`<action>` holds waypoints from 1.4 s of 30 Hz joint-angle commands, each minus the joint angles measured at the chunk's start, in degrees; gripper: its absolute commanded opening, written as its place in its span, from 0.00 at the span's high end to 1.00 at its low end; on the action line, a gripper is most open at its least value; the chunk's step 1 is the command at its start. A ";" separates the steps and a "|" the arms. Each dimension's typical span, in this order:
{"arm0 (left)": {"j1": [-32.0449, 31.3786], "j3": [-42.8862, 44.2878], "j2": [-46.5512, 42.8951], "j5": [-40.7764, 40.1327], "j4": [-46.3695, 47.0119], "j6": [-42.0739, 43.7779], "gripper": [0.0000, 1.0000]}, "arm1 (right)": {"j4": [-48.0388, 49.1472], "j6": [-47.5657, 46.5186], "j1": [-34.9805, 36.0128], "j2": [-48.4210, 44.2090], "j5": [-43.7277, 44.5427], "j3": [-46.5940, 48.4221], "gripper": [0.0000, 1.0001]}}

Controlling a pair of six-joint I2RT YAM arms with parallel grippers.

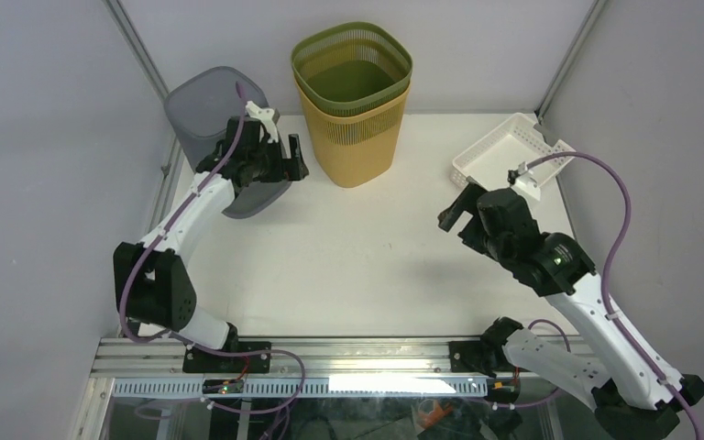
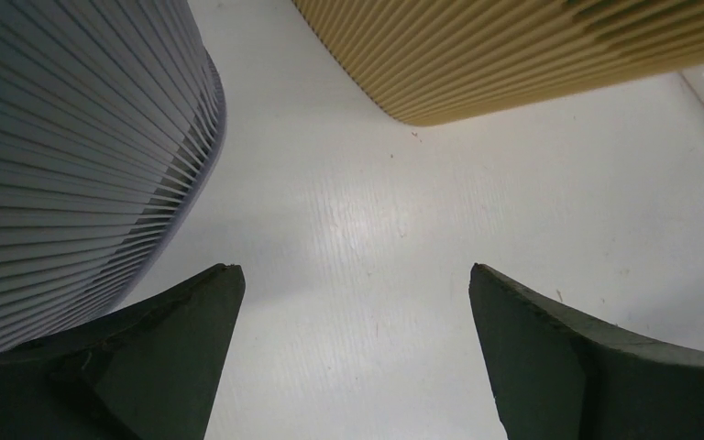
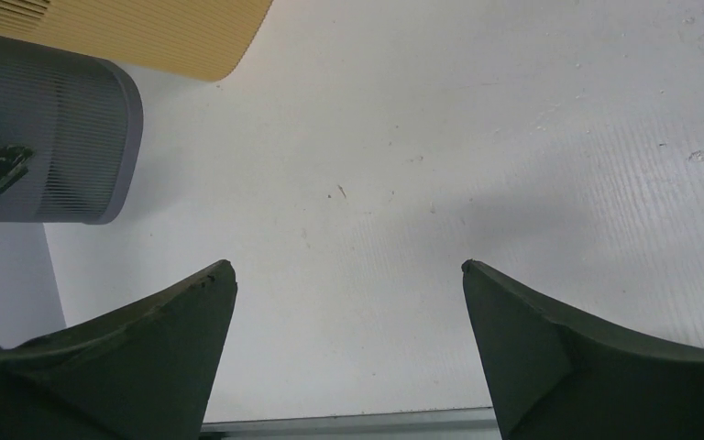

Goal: Turn the large container upside down

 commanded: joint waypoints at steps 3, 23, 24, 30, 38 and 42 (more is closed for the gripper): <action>1.20 8.29 -0.69 10.31 3.22 -1.34 0.01 | -0.11 -1.01 -0.20 -4.01 0.12 1.97 0.01; 10.48 5.34 -5.15 -5.65 -3.03 -2.30 0.01 | 6.26 -5.11 -0.18 0.58 -6.39 0.09 0.01; 10.98 7.33 -3.67 -4.78 -2.51 -2.30 0.01 | 5.64 -5.25 -0.19 0.19 -6.03 0.31 0.02; 11.65 17.29 3.55 1.29 -1.60 -3.36 0.01 | 0.52 -8.91 -0.21 -0.07 -0.95 2.64 0.01; 7.91 12.27 -8.06 8.29 -1.64 -7.19 0.01 | 3.36 -18.71 -0.26 2.94 3.53 2.86 0.02; 2.44 6.22 -17.03 7.56 -2.75 -9.61 0.01 | 6.91 -26.36 -0.93 7.40 2.85 3.68 0.02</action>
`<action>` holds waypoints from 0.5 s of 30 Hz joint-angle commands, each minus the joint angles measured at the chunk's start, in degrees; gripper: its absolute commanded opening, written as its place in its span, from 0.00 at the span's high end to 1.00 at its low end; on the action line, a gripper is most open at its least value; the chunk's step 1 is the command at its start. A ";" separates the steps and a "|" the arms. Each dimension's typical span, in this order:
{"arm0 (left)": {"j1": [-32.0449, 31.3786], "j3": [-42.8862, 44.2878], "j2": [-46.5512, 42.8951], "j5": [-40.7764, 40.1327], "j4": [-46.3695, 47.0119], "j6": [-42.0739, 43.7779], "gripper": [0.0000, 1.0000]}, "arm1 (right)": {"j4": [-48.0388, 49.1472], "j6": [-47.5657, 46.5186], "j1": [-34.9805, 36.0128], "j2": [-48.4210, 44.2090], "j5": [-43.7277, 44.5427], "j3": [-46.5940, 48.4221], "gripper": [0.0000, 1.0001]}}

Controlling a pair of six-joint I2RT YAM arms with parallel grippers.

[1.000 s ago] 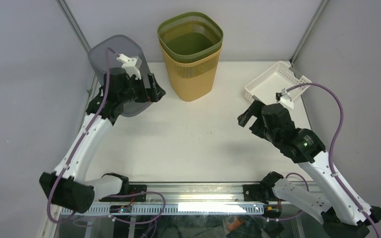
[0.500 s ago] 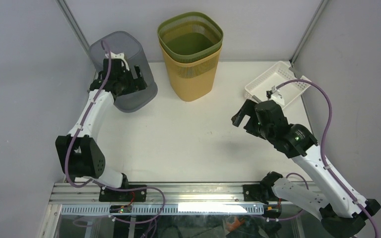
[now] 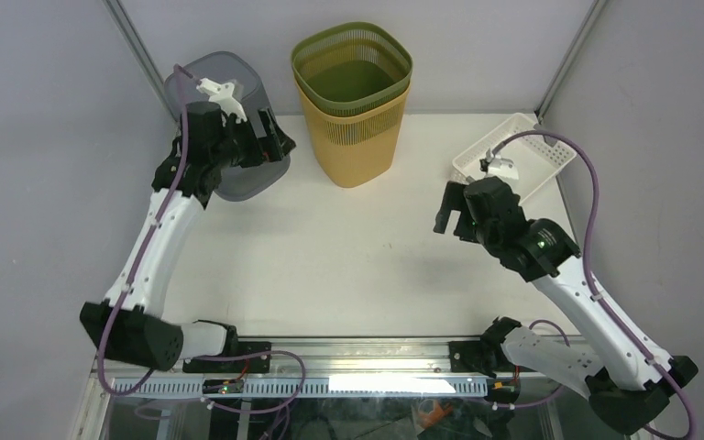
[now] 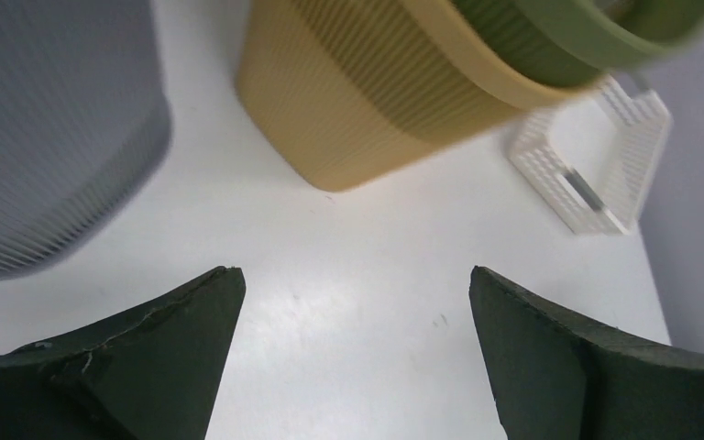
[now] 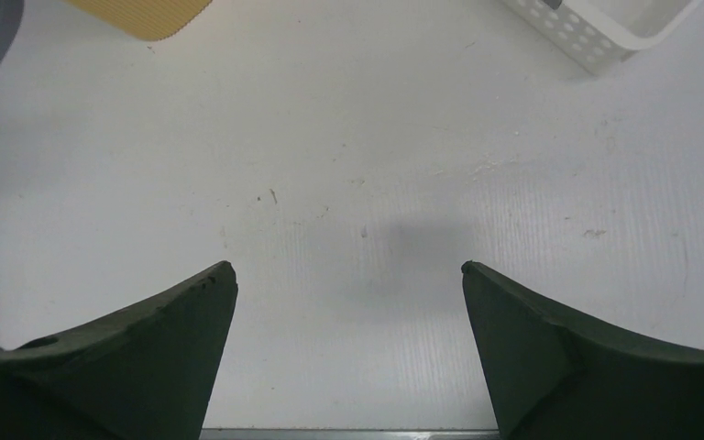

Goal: Turn the large container upside down

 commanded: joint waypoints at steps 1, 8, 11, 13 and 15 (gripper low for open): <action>-5.72 -5.19 -12.01 2.49 0.87 -4.27 0.01 | 6.08 -11.24 -2.06 6.15 1.75 2.69 0.02; -9.30 -18.68 -24.47 5.96 0.34 -11.66 0.01 | 4.40 -17.52 -14.22 26.49 -1.05 11.65 0.01; -9.48 -23.03 -28.08 6.77 -0.34 -12.54 0.01 | 8.35 -22.47 -15.61 33.71 -0.15 13.28 0.01; -9.46 -24.25 -29.51 7.09 -1.89 -12.37 0.01 | 9.82 -28.87 -16.35 39.42 -0.89 15.45 0.03; -9.45 -24.49 -30.60 6.99 -3.44 -12.10 0.01 | 10.76 -33.93 -17.18 44.91 -0.15 18.61 0.04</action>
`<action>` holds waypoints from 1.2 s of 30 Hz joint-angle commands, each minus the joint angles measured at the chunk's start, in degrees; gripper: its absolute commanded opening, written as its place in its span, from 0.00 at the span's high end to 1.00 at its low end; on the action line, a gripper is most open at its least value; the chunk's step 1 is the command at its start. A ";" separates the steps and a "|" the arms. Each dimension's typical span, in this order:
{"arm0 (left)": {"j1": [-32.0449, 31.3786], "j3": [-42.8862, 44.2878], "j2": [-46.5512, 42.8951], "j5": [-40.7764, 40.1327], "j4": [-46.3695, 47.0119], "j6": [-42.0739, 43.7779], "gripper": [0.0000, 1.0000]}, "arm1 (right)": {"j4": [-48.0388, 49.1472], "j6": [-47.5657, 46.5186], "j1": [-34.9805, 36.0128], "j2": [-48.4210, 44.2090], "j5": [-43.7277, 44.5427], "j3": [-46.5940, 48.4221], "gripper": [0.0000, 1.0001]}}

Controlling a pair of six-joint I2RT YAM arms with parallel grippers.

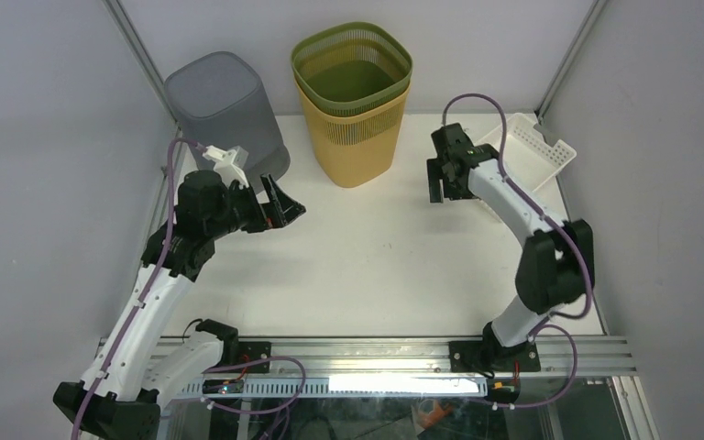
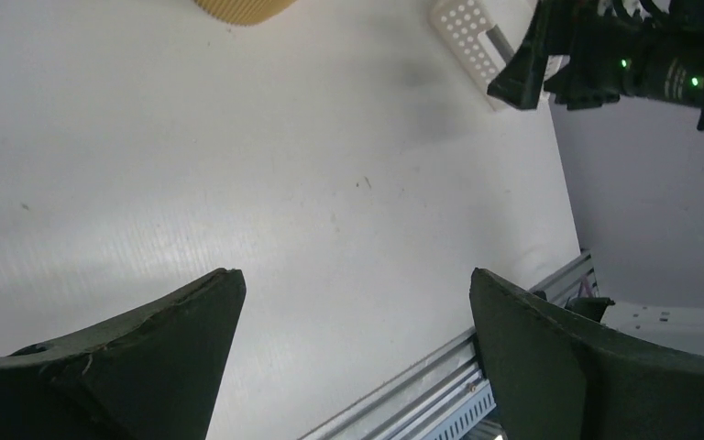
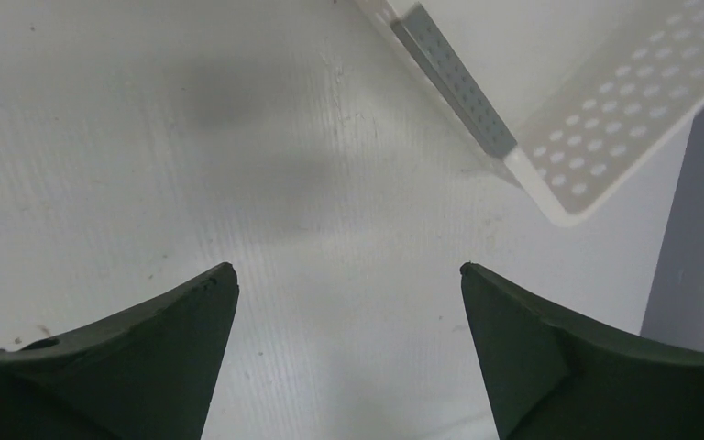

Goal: Turn the large container upside down

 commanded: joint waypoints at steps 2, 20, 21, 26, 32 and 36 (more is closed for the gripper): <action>-0.37 -0.41 -3.66 1.81 -2.02 -1.52 0.01 | 4.98 -17.20 -2.10 11.83 0.17 9.89 0.06; -0.36 0.95 -5.91 -0.25 -6.99 1.65 0.01 | 11.11 -32.52 -5.71 25.75 1.46 16.11 0.34; -0.36 1.09 -6.02 -0.35 -7.16 1.74 0.01 | 11.99 -32.48 -5.71 25.35 0.60 15.17 0.35; -0.33 0.98 -6.53 -0.50 -7.78 1.58 0.01 | 13.40 -30.93 -4.68 20.89 -1.73 11.86 0.54; -0.33 1.06 -6.05 -0.09 -7.63 0.82 0.01 | 9.64 -29.26 3.48 10.79 -6.44 7.21 0.87; -0.33 0.64 -5.69 -0.29 -7.27 0.91 0.01 | 5.51 -23.98 13.08 2.06 -9.68 0.50 0.92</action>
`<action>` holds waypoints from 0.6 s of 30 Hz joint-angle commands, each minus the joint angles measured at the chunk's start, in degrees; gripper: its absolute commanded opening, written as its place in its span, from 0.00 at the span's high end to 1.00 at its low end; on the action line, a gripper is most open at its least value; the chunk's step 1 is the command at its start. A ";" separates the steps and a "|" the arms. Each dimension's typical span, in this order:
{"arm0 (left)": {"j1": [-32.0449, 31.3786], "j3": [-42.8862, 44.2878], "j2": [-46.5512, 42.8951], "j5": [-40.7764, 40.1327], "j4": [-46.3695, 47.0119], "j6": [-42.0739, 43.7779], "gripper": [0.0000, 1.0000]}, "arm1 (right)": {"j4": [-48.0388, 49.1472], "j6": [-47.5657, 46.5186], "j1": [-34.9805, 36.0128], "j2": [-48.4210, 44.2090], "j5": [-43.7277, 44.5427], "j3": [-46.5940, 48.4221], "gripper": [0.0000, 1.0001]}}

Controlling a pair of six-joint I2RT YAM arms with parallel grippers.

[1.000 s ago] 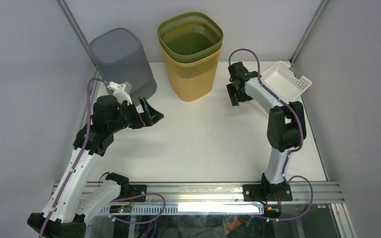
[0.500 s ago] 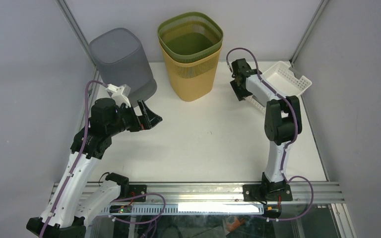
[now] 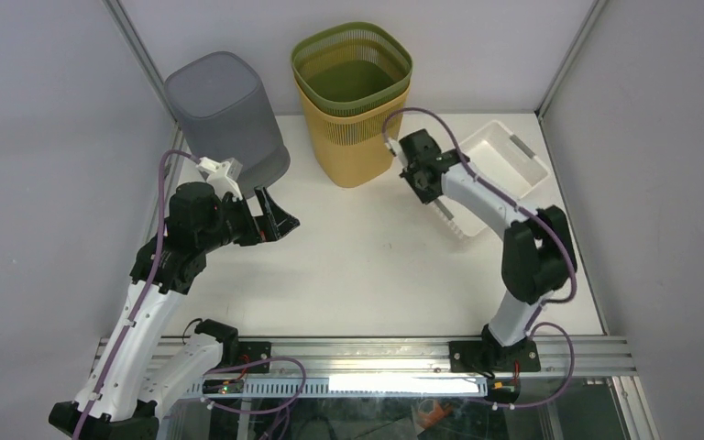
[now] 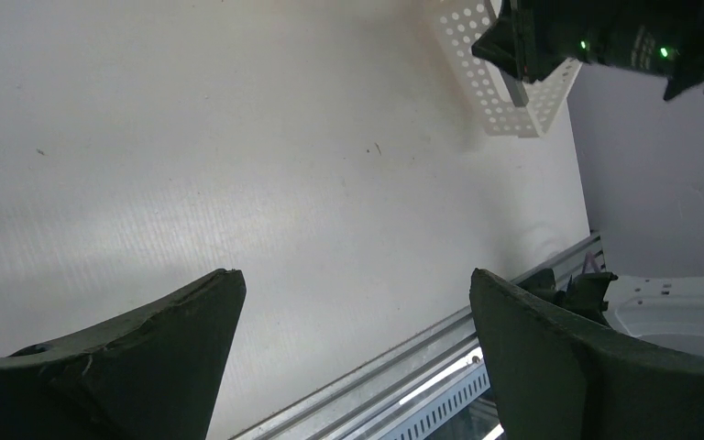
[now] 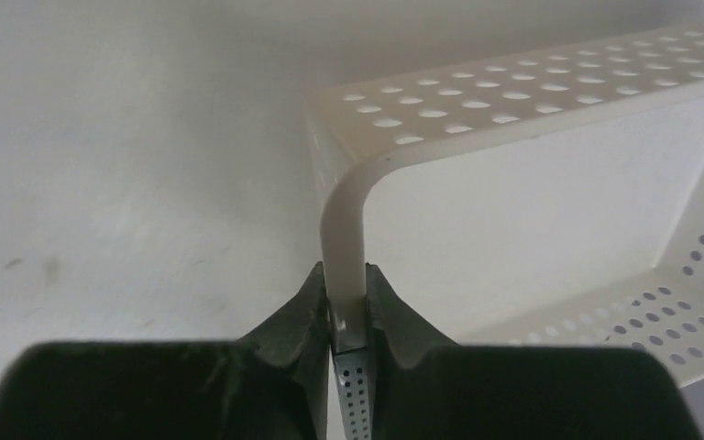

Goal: Turn the large container upside down

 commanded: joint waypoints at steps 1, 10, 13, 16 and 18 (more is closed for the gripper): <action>-0.40 1.22 -0.32 0.17 1.51 0.35 0.01 | -3.77 6.25 11.54 -12.65 -4.86 -6.51 0.91; -0.33 0.15 1.35 0.90 2.20 0.90 0.01 | -12.64 26.61 24.09 -23.98 -8.48 -18.13 0.52; -0.35 0.47 2.22 1.19 2.90 1.00 0.01 | -15.96 30.71 24.10 -25.07 -9.89 -17.86 0.41; -0.33 0.68 2.24 1.55 3.29 0.83 0.01 | -18.57 35.21 24.10 -26.36 -10.75 -16.83 0.16; -0.39 0.68 1.91 1.70 3.36 0.67 0.01 | -17.20 39.57 24.10 -28.78 -11.36 -16.55 0.01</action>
